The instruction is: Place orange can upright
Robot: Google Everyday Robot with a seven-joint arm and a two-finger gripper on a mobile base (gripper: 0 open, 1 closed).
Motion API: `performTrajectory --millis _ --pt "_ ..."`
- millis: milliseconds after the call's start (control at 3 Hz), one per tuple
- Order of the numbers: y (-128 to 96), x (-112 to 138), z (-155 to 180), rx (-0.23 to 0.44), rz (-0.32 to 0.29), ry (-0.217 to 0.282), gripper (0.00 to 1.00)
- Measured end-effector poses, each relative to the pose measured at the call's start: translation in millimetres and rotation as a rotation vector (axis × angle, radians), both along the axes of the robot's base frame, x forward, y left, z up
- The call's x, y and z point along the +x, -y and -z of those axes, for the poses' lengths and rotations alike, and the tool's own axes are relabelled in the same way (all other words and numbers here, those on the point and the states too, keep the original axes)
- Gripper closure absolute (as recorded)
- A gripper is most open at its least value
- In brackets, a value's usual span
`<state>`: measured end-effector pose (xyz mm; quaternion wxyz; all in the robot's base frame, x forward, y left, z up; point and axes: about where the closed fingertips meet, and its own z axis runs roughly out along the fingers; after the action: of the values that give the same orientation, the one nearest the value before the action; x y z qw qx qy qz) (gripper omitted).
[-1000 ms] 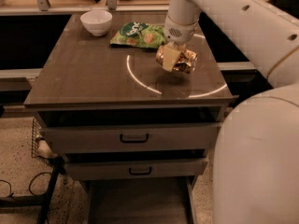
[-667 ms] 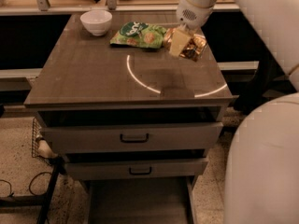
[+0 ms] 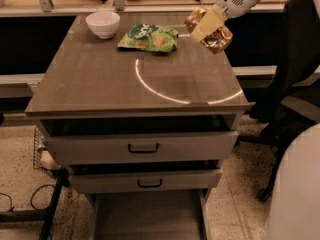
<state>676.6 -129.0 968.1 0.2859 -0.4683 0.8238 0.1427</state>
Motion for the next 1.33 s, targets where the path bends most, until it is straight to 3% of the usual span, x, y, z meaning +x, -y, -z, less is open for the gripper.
performTrajectory --millis 333,667,1333 --pt "-1.7 2.6 -5.7 0.218 -0.012 0.032 1.0" --pt "-4.2 2.9 -6.2 0.392 -0.034 0.084 1.0" --pt "-7.7 -3.7 15.2 0.619 -0.061 0.23 1.0"
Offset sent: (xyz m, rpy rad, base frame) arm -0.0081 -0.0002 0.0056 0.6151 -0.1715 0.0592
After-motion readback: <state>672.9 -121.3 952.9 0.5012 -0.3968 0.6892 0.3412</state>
